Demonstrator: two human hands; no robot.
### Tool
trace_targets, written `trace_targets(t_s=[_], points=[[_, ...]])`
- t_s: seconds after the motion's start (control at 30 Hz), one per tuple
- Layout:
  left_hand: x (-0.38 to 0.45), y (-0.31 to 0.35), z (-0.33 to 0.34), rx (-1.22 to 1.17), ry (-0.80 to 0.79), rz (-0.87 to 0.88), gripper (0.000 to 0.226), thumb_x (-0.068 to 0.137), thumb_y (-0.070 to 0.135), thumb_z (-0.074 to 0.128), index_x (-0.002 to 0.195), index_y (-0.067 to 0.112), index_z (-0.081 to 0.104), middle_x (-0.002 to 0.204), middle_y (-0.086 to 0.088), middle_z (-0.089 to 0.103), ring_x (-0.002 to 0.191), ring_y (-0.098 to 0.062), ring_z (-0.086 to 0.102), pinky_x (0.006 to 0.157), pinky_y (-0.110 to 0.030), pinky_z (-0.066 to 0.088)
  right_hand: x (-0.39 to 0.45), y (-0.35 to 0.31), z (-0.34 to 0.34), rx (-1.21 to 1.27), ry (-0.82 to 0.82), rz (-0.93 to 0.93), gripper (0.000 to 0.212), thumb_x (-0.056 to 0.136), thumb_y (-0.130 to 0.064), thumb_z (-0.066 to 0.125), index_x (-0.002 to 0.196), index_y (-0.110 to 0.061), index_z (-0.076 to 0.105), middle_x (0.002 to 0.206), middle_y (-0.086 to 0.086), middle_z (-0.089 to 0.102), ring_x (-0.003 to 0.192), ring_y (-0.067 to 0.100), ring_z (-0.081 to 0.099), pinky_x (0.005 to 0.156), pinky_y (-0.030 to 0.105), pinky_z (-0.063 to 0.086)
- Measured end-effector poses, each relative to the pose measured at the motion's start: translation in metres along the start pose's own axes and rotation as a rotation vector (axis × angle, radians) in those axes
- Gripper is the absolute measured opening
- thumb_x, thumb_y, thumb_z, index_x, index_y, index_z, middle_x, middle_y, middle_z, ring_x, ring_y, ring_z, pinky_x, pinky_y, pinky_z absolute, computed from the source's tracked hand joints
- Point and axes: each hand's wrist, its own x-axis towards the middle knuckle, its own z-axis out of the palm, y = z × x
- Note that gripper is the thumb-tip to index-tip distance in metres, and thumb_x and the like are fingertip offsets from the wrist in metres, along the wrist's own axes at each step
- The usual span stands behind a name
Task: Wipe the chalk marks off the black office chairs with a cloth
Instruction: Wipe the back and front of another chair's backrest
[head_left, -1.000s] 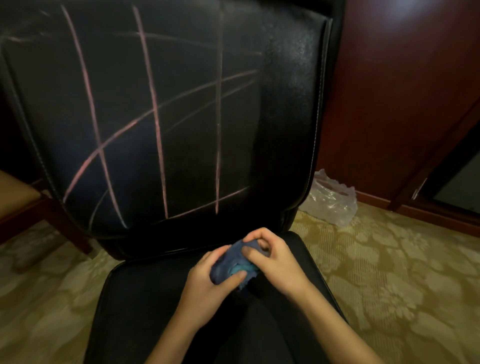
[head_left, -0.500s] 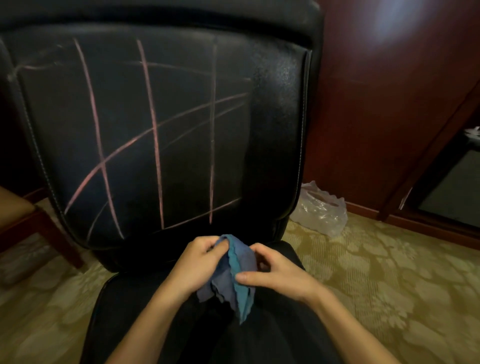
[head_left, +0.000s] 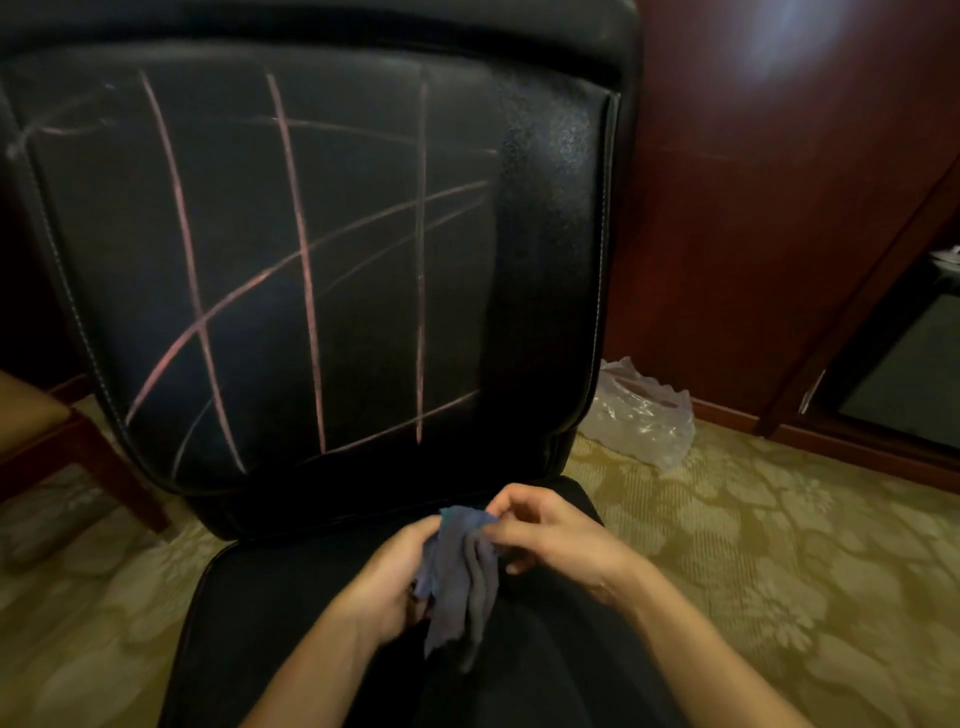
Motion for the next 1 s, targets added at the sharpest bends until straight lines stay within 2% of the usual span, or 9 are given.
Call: trace_targets(t_s=[0.07, 0.13, 0.23, 0.4, 0.47, 0.6, 0.73, 0.83, 1.0], points=[[-0.004, -0.002, 0.004, -0.032, 0.014, -0.034, 0.035, 0.099, 0.013, 0.047, 0.068, 0.003, 0.061, 0.052, -0.010, 0.051, 0.042, -0.015, 0.054, 0.042, -0.020, 0.043, 0.001, 0.004, 0.001, 0.046, 0.062, 0.033, 0.001, 0.097, -0.009, 0.056, 0.098, -0.009, 0.057, 0.087, 0.005, 0.059, 0.083, 0.013, 0.060, 0.071, 0.025, 0.052], [-0.001, -0.004, 0.000, -0.062, 0.028, -0.037, 0.031, 0.099, 0.019, 0.050, 0.077, 0.002, 0.065, 0.070, -0.018, 0.051, 0.058, -0.022, 0.057, 0.051, -0.028, 0.049, 0.003, 0.012, -0.001, 0.066, 0.132, 0.079, 0.011, 0.094, -0.004, 0.053, 0.093, -0.012, 0.060, 0.085, 0.007, 0.059, 0.079, 0.017, 0.058, 0.067, 0.029, 0.049], [-0.002, -0.005, -0.005, 0.028, 0.008, 0.019, 0.034, 0.102, 0.019, 0.049, 0.081, 0.002, 0.069, 0.067, -0.015, 0.062, 0.058, -0.020, 0.062, 0.052, -0.027, 0.051, 0.005, 0.024, -0.005, 0.106, 0.136, 0.142, 0.019, 0.089, 0.003, 0.050, 0.092, -0.012, 0.062, 0.084, 0.012, 0.057, 0.073, 0.018, 0.055, 0.061, 0.029, 0.044], [-0.007, 0.001, -0.004, 0.178, -0.093, 0.144, 0.026, 0.102, 0.018, 0.051, 0.092, 0.006, 0.072, 0.076, -0.011, 0.071, 0.070, -0.017, 0.069, 0.070, -0.031, 0.054, 0.000, 0.032, -0.008, 0.149, -0.066, 0.123, 0.055, 0.073, -0.006, 0.063, 0.126, -0.018, 0.059, 0.095, 0.009, 0.063, 0.092, 0.020, 0.062, 0.081, 0.032, 0.051], [-0.005, 0.002, -0.006, 0.237, -0.108, 0.173, 0.019, 0.100, 0.016, 0.054, 0.100, 0.012, 0.072, 0.088, -0.013, 0.073, 0.080, -0.021, 0.071, 0.076, -0.036, 0.055, -0.001, 0.029, -0.006, 0.042, -0.100, 0.081, 0.062, 0.077, -0.006, 0.066, 0.135, -0.024, 0.052, 0.092, 0.004, 0.063, 0.087, 0.014, 0.062, 0.078, 0.028, 0.051], [-0.006, 0.002, -0.011, 0.367, -0.242, 0.267, 0.043, 0.093, 0.002, 0.062, 0.128, 0.027, 0.060, 0.115, -0.006, 0.072, 0.106, -0.020, 0.070, 0.091, -0.034, 0.054, 0.001, 0.024, -0.002, 0.033, -0.031, -0.012, 0.040, 0.091, 0.002, 0.063, 0.129, -0.011, 0.058, 0.097, 0.018, 0.066, 0.089, 0.018, 0.062, 0.078, 0.025, 0.051], [-0.012, 0.006, -0.009, 0.330, -0.226, 0.310, 0.026, 0.093, 0.006, 0.062, 0.113, 0.019, 0.073, 0.103, -0.008, 0.076, 0.094, -0.017, 0.072, 0.079, -0.028, 0.056, -0.002, 0.025, -0.002, 0.187, 0.029, -0.011, 0.018, 0.094, -0.004, 0.061, 0.111, 0.004, 0.062, 0.105, 0.024, 0.066, 0.098, 0.026, 0.063, 0.082, 0.027, 0.053], [-0.012, 0.008, -0.006, 0.292, -0.167, 0.335, 0.010, 0.093, 0.007, 0.064, 0.097, 0.005, 0.073, 0.083, -0.009, 0.074, 0.079, -0.018, 0.070, 0.066, -0.024, 0.054, -0.007, 0.023, -0.001, 0.165, -0.052, 0.013, 0.032, 0.091, -0.008, 0.066, 0.121, 0.000, 0.060, 0.113, 0.026, 0.067, 0.104, 0.030, 0.066, 0.089, 0.034, 0.054], [-0.012, 0.021, -0.005, 0.210, -0.210, 0.288, 0.018, 0.097, 0.014, 0.058, 0.102, 0.003, 0.072, 0.093, -0.014, 0.074, 0.085, -0.021, 0.072, 0.068, -0.027, 0.055, -0.007, 0.018, -0.006, 0.081, -0.058, -0.006, 0.038, 0.090, 0.000, 0.066, 0.126, -0.005, 0.057, 0.117, 0.027, 0.065, 0.109, 0.034, 0.066, 0.093, 0.039, 0.053]])
